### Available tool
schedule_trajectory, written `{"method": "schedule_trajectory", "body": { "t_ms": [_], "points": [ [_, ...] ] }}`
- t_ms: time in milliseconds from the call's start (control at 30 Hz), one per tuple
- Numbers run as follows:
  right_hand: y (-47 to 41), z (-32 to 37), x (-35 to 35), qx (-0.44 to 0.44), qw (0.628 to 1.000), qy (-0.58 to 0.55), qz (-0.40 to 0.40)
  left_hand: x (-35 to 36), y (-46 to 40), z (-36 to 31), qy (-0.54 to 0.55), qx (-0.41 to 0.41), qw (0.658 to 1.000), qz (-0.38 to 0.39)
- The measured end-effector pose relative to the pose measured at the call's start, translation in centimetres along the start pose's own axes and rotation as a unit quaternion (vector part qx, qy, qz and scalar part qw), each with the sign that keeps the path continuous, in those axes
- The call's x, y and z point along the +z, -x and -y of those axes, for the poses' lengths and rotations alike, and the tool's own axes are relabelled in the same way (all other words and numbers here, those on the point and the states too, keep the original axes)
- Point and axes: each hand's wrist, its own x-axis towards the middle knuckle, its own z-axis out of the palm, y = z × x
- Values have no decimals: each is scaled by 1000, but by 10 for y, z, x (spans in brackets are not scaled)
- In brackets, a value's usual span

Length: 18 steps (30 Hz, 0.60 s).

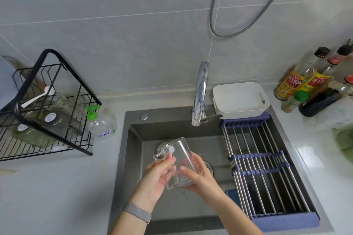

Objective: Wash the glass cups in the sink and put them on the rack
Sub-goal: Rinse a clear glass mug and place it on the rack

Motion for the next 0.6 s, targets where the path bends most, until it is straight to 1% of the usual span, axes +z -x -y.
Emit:
{"method": "schedule_trajectory", "body": {
  "t_ms": [67,100,133,167,200,233,267,300,333,367,433,500,533,600],
  "points": [
    [3,-11,5,-21,988,-144,-54,5,3,9,38,-16,999,16],
    [6,-14,8,-25,977,-206,-48,10,7,12,59,-21,998,26],
    [9,-15,11,-30,971,-236,-32,13,8,16,86,-21,995,34],
    [12,-16,12,-37,972,-230,-25,17,11,17,99,-20,994,34],
    [15,-14,12,-43,975,-215,-35,20,13,18,99,-15,994,33],
    [15,-13,11,-50,977,-201,-56,21,15,17,69,-6,997,34],
    [15,-12,8,-57,975,-197,-81,20,15,15,2,5,999,36],
    [15,-9,5,-66,972,-203,-100,18,16,12,-96,13,995,35],
    [16,-6,2,-72,968,-210,-120,15,14,11,-194,22,980,34],
    [17,-3,-2,-80,967,-198,-142,13,13,11,-277,19,960,25],
    [19,4,-10,-87,973,-109,-186,7,12,12,-386,9,923,3],
    [21,8,-18,-93,974,-17,-204,1,14,14,-428,11,904,-10],
    [22,10,-22,-94,972,32,-214,-3,14,15,-433,16,901,-15],
    [21,14,-30,-99,954,154,-236,-9,15,15,-429,29,902,-32]
  ]
}}
